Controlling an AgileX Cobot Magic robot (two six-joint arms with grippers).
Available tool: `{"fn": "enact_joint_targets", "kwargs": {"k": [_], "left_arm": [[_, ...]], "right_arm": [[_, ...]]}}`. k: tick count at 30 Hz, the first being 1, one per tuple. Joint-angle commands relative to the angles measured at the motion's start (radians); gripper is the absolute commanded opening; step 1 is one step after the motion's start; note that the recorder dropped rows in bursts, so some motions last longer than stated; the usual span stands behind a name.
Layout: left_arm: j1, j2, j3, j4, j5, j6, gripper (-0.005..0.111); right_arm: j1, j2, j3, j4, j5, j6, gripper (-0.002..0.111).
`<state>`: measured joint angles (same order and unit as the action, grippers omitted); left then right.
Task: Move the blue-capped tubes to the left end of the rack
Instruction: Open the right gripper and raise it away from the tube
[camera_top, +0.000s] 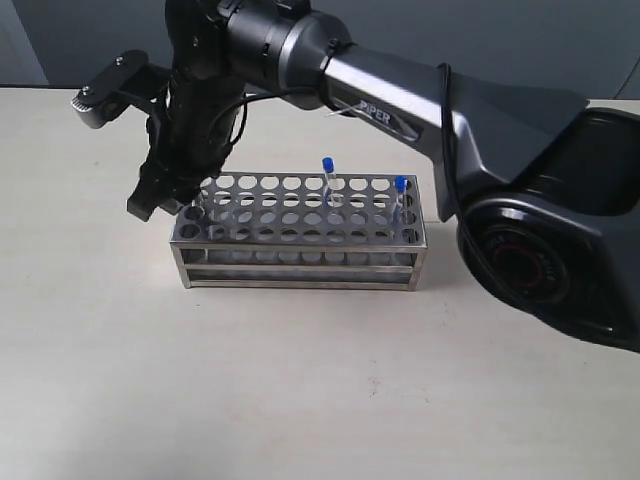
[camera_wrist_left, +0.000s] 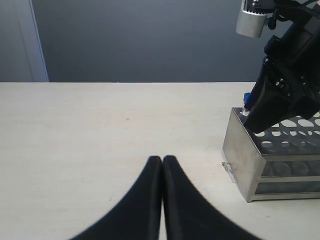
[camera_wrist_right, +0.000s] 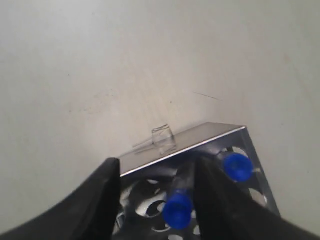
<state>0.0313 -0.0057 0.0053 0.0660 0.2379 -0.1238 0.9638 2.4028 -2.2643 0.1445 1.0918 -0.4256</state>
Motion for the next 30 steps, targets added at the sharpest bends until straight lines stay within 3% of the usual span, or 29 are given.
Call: {"fn": "enact_joint_targets", "kwargs": {"k": [1,15,21,30], "left_arm": [[-0.006,0.006,-0.005,0.002,-0.007,0.001,0.001],[-0.006,0.006,-0.005,0.002,-0.007,0.001,0.001],[-0.006,0.006,-0.005,0.002,-0.007,0.001,0.001],[-0.006,0.006,-0.005,0.002,-0.007,0.001,0.001]], "right_arm": [[0.005,-0.059,-0.003,0.034,0.055,0.023,0.032],[0.003,-0.172,-0.003,-0.093,0.129,0.075,0.031],[-0.003,-0.172,-0.003,-0.314,0.129,0.199,0.031],[-0.140,-0.172,-0.003,-0.338,0.129,0.309,0.031]]}}
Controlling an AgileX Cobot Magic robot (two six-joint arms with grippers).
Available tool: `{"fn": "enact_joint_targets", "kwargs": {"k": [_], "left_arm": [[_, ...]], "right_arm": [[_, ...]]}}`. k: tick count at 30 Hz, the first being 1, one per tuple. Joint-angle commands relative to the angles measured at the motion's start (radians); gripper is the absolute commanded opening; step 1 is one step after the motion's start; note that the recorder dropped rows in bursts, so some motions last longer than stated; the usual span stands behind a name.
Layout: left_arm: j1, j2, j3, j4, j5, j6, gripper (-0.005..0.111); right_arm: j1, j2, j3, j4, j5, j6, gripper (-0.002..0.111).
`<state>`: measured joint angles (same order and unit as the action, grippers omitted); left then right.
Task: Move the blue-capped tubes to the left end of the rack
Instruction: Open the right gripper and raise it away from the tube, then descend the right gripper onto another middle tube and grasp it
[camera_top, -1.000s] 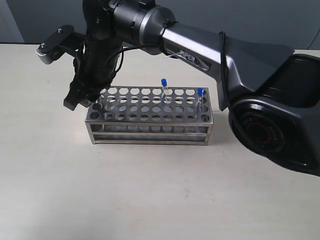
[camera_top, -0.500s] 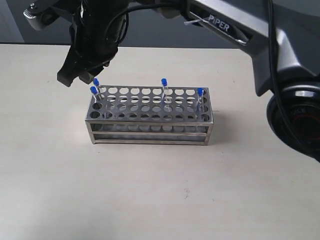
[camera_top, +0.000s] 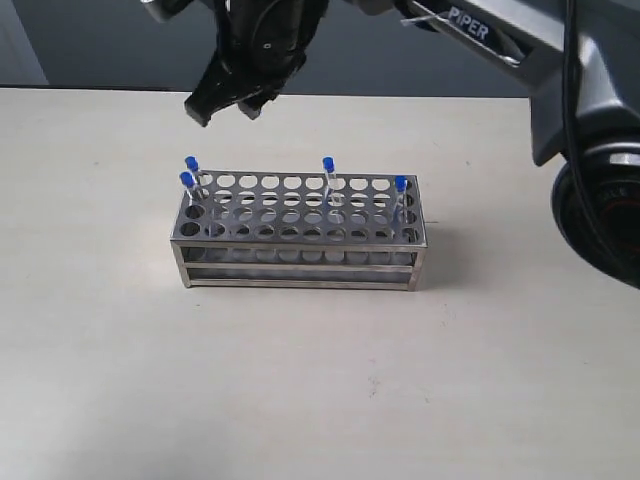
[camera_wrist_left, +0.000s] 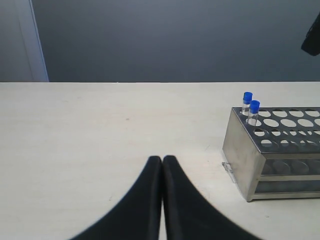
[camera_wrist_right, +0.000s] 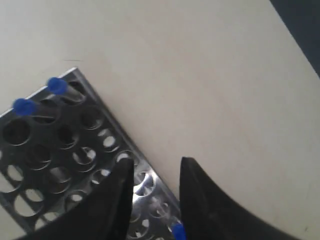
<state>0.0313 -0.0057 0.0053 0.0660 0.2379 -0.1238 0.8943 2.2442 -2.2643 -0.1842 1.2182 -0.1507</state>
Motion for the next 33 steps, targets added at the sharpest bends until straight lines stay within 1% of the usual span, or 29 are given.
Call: {"fn": "enact_joint_targets", "kwargs": {"k": [1,4,6,10,12,20,33], "left_arm": [[-0.006,0.006,-0.005,0.002,-0.007,0.001,0.001],[-0.006,0.006,-0.005,0.002,-0.007,0.001,0.001],[-0.006,0.006,-0.005,0.002,-0.007,0.001,0.001],[-0.006,0.006,-0.005,0.002,-0.007,0.001,0.001],[-0.006,0.006,-0.005,0.002,-0.007,0.001,0.001],[-0.006,0.006,-0.005,0.002,-0.007,0.001,0.001],[-0.006,0.006,-0.005,0.002,-0.007,0.001,0.001]], "right_arm": [[-0.086,-0.013,-0.003,-0.010,0.003,0.037,0.031],[-0.144,-0.013,0.002,0.015,0.003,0.045,0.031],[-0.167,-0.013,0.051,0.053,0.003,0.024,0.031],[-0.171,-0.028,0.191,0.080,0.003,0.012,0.031],[-0.171,-0.039,0.215,0.126,0.003,0.007,0.031],[-0.171,-0.076,0.215,0.170,0.003,0.005,0.031],[-0.171,-0.018,0.217,0.184,0.003,0.007,0.031]]}}
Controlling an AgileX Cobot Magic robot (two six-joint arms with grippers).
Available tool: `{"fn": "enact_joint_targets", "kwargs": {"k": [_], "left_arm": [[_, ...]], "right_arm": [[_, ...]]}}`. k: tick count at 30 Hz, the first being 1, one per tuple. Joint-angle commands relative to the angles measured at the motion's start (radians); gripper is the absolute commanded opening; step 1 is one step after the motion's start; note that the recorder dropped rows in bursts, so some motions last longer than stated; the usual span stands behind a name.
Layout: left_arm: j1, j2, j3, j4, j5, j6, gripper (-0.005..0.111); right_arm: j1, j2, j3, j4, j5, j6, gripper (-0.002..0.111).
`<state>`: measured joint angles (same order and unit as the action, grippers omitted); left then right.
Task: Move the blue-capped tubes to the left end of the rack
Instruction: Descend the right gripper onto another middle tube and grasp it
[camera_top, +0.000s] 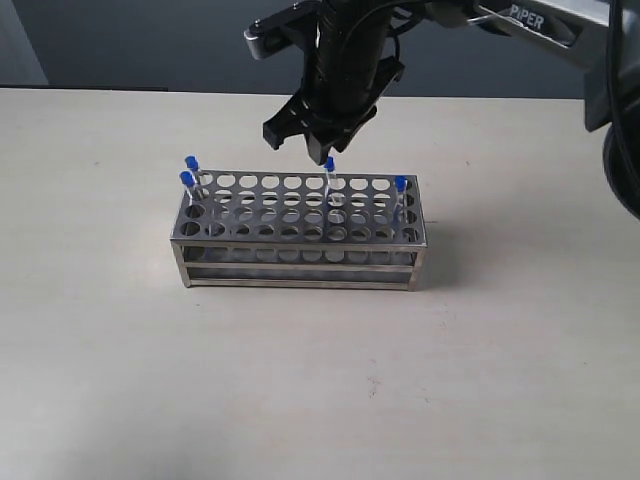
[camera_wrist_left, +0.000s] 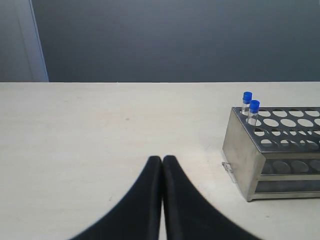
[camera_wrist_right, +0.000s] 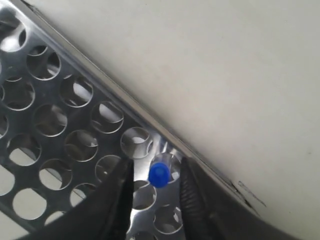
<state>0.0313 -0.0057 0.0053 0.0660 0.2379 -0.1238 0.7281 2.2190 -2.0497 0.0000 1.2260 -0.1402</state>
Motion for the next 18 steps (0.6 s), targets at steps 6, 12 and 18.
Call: {"fn": "enact_joint_targets", "kwargs": {"k": [6,12,18], "left_arm": [[-0.006,0.006,-0.005,0.002,-0.007,0.001,0.001],[-0.006,0.006,-0.005,0.002,-0.007,0.001,0.001],[-0.006,0.006,-0.005,0.002,-0.007,0.001,0.001]], "right_arm": [[-0.005,0.038,0.003,0.000,-0.005,-0.003,0.031],[-0.005,0.050,0.003,-0.033,-0.005,0.001,0.031],[-0.005,0.053,0.003,-0.087,-0.005,0.013,0.008]]}}
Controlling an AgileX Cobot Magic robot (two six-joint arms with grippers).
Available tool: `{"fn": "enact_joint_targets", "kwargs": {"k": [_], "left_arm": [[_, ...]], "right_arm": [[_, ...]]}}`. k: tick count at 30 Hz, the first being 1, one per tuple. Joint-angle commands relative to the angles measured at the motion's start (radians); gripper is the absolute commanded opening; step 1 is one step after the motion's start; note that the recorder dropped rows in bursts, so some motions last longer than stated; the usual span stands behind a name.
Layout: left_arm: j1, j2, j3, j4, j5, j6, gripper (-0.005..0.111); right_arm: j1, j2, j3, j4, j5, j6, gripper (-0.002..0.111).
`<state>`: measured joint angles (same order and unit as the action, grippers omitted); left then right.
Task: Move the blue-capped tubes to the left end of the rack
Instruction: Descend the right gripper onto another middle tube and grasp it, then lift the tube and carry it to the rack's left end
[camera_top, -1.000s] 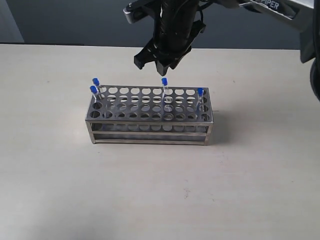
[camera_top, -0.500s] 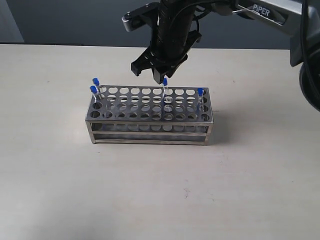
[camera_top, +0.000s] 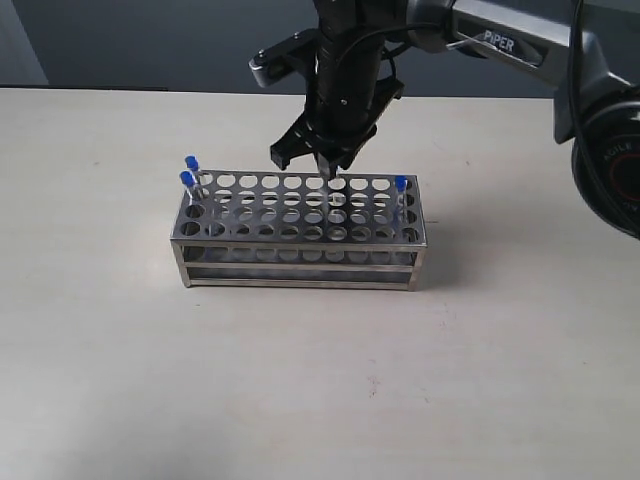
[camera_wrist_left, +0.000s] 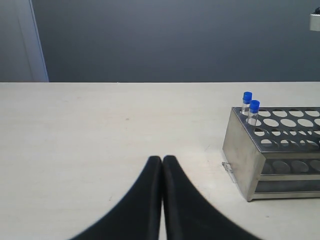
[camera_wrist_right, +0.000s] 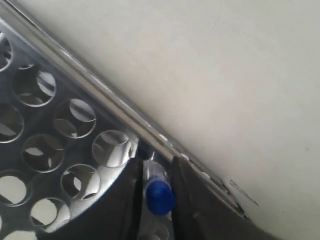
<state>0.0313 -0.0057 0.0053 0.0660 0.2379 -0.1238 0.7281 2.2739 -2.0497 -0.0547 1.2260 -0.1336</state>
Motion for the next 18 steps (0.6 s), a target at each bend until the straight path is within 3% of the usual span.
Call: {"fn": "enact_joint_targets", "kwargs": {"k": [1,18], "left_arm": [[-0.006,0.006,-0.005,0.002,-0.007,0.001,0.001],[-0.006,0.006,-0.005,0.002,-0.007,0.001,0.001]], "right_arm": [[-0.005,-0.002,0.003,-0.033,-0.005,0.006,0.001],[0.000,-0.140,-0.012,-0.021,-0.005,-0.012,-0.001]]}}
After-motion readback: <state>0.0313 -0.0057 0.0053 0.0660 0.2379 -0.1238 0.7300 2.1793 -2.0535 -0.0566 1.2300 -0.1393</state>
